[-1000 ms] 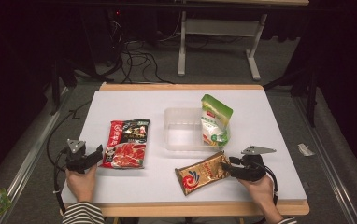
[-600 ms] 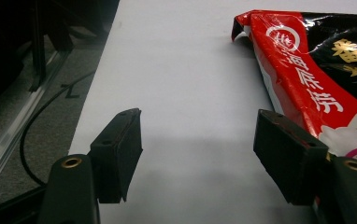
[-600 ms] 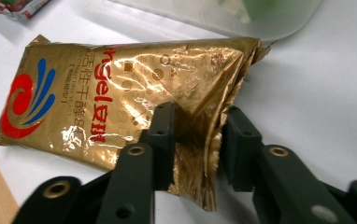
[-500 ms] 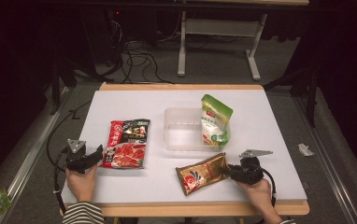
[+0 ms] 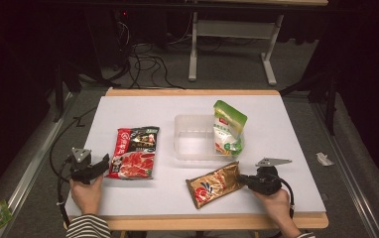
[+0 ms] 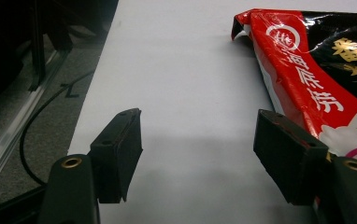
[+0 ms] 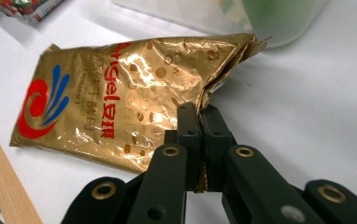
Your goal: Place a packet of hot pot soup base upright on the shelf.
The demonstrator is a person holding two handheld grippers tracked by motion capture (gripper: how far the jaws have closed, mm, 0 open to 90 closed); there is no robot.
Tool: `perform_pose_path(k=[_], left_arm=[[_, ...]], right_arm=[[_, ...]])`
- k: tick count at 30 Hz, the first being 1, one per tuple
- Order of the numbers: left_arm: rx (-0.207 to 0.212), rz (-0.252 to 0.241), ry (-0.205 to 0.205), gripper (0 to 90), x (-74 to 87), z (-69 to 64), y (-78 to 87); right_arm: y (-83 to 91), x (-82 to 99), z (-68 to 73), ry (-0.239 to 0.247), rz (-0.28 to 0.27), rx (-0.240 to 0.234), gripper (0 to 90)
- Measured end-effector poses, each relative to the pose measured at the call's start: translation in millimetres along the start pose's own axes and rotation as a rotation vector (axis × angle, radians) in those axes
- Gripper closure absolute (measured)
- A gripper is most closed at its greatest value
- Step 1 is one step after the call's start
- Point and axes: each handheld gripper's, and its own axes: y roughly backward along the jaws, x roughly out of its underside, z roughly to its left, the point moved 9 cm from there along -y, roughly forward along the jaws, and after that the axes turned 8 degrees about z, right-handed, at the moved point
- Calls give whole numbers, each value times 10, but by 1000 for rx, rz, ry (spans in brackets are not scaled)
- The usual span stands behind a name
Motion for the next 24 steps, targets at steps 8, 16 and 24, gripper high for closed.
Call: perform_pose_path(k=[8,16,24], left_arm=[[-4,6,-5,330,3,-2,-5],[-3,4,-5,330,2,-2,-3],[-2,3,-3,328,2,-1,-3]], right_arm=[[174,-161,21,10,-51,-2,900],[298,-300,70,37,-75,0,900],[439,-412,161,63,-101,-21,900]])
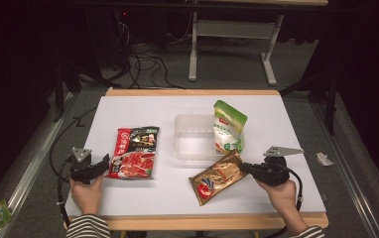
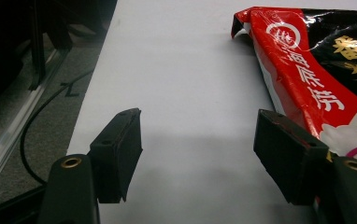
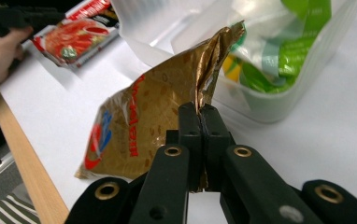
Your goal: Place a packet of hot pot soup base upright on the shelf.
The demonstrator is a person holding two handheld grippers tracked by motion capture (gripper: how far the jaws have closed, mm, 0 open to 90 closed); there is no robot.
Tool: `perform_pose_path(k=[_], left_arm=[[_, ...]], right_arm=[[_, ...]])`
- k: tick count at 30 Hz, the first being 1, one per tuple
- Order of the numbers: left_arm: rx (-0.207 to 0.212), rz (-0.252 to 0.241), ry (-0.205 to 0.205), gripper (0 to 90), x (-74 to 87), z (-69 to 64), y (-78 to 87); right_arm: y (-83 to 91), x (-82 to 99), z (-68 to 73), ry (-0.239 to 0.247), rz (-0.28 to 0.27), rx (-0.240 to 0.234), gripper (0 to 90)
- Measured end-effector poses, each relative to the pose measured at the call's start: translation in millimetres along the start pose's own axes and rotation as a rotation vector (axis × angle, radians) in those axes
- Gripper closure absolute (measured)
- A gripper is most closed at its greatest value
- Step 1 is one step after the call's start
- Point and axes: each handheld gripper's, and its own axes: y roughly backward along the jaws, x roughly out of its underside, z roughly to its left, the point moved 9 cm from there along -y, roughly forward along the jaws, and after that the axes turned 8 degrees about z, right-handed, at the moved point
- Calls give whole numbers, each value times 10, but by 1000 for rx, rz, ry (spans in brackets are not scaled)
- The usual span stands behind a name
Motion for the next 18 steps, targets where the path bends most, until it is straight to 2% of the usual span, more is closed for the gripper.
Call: perform_pose_path(k=[8,18], left_arm=[[1,-1,0,328,0,0,1],[2,-1,0,328,0,-1,2]], right_arm=[[132,-129,59,32,-31,-7,900],[252,-237,123,48,-52,-22,900]])
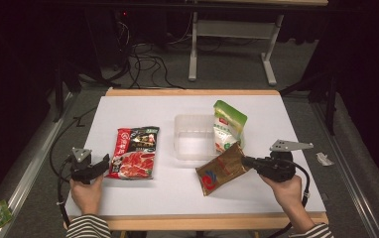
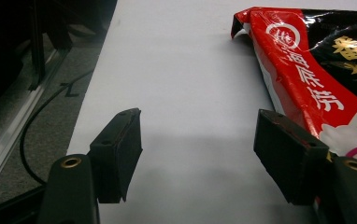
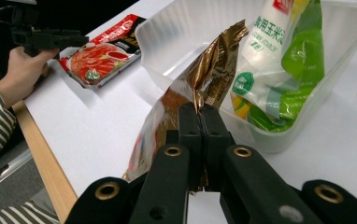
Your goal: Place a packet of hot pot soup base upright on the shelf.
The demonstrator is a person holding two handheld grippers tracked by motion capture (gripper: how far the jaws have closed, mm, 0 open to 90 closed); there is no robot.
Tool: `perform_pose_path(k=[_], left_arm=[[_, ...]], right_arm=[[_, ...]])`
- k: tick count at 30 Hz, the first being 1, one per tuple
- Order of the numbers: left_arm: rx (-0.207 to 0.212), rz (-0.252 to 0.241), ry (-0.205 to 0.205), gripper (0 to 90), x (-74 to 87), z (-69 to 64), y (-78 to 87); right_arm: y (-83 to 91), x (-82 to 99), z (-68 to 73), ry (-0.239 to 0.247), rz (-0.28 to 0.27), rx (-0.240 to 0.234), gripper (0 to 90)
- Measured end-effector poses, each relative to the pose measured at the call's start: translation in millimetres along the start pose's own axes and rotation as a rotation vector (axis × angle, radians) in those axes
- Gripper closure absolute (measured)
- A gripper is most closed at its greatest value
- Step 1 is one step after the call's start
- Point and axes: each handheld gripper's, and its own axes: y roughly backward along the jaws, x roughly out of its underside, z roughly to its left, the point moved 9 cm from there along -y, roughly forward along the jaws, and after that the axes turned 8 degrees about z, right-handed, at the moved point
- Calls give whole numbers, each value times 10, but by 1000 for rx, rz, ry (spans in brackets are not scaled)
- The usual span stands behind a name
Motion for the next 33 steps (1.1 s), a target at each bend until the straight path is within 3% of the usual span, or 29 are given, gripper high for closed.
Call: perform_pose_path(k=[33], left_arm=[[2,-1,2,327,-1,0,-1]], right_arm=[[253,-283,144,40,-52,-49,900]])
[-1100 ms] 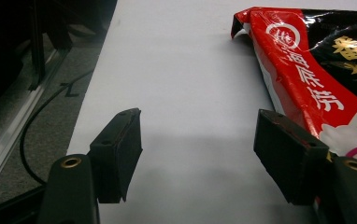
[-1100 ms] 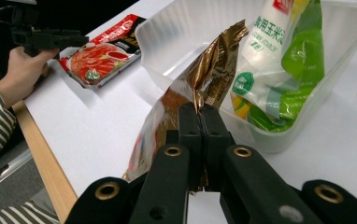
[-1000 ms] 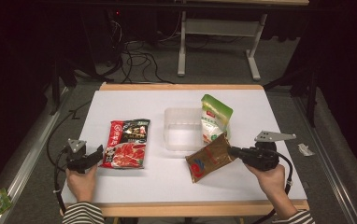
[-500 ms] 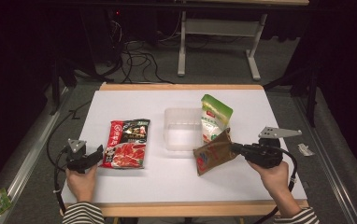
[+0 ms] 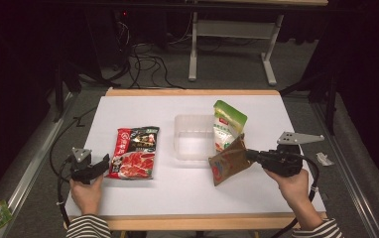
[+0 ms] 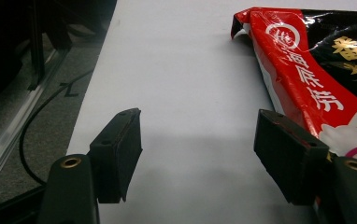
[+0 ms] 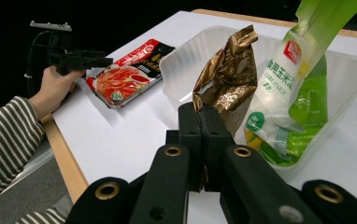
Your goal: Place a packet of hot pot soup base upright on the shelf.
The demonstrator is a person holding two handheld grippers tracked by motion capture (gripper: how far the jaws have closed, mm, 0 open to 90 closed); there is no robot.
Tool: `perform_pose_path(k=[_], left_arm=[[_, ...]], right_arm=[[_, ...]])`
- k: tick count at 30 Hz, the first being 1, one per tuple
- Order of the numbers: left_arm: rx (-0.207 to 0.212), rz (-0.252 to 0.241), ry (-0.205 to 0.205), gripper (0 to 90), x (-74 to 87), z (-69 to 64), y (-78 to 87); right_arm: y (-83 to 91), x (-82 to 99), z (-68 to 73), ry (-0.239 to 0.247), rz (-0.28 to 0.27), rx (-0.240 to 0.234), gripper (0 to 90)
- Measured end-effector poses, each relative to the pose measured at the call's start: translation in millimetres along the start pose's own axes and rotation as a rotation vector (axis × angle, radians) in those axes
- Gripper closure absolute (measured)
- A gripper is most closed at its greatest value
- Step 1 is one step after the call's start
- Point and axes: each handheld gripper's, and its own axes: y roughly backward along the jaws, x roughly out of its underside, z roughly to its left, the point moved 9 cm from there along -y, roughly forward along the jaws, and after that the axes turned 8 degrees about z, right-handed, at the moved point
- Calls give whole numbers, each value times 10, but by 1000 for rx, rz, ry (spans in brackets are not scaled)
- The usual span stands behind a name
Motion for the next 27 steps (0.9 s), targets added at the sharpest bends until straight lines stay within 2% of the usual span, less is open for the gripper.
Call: perform_pose_path(k=[27], left_arm=[[-1,0,-1,327,0,1,1]], right_arm=[[130,-228,93,26,-36,-35,900]])
